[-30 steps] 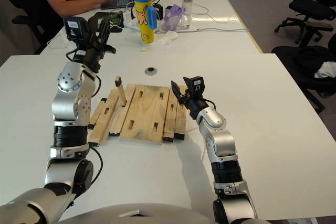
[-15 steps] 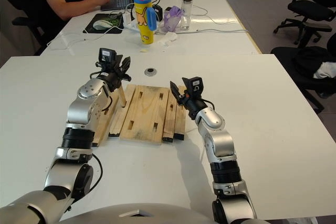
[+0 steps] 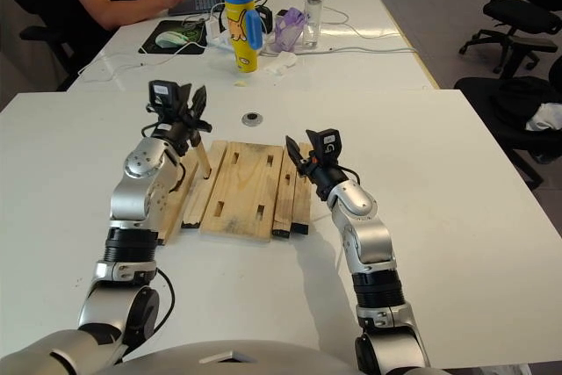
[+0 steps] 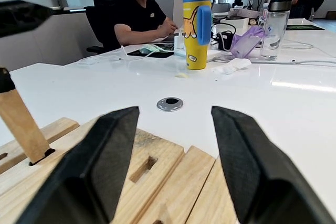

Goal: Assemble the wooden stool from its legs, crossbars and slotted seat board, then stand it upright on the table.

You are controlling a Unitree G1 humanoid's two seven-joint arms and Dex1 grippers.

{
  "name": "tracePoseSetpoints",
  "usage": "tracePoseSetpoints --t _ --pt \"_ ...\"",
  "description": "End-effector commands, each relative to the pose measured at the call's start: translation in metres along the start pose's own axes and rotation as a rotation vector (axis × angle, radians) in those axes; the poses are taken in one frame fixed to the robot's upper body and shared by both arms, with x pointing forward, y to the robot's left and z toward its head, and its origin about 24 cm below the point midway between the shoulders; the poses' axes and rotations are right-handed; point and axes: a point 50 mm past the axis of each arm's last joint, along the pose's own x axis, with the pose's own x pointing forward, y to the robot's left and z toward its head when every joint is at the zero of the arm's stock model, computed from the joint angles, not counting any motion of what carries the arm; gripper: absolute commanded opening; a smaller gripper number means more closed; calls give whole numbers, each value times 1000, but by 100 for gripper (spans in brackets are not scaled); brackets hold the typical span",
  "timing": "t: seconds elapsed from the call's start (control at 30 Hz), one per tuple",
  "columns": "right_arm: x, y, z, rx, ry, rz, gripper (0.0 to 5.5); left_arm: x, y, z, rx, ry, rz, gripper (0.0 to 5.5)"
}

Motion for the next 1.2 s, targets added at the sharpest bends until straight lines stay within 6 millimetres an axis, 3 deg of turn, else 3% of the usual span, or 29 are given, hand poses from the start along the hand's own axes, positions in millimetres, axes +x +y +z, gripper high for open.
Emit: tracePoseSetpoints --t 0.03,0.17,0.37,0.57,0.93,1.2 --pt "0 -1 2 -4 -5 3 255 -10 -4 30 49 -147 4 148" --pt "-3 -2 1 -8 -4 1 255 -28 -8 34 35 -131 -12 168" --pt "-5 -2 2 -15 7 15 255 -70 -11 15 -15 13 10 256" --pt "-7 -1 0 -11 20 17 255 -73 -15 -5 -12 155 21 327" --pt "-1 -1 3 -14 19 37 255 -66 -9 -46 44 372 58 327" --pt "2 -1 4 -17 15 41 255 -59 -8 -50 58 406 30 213"
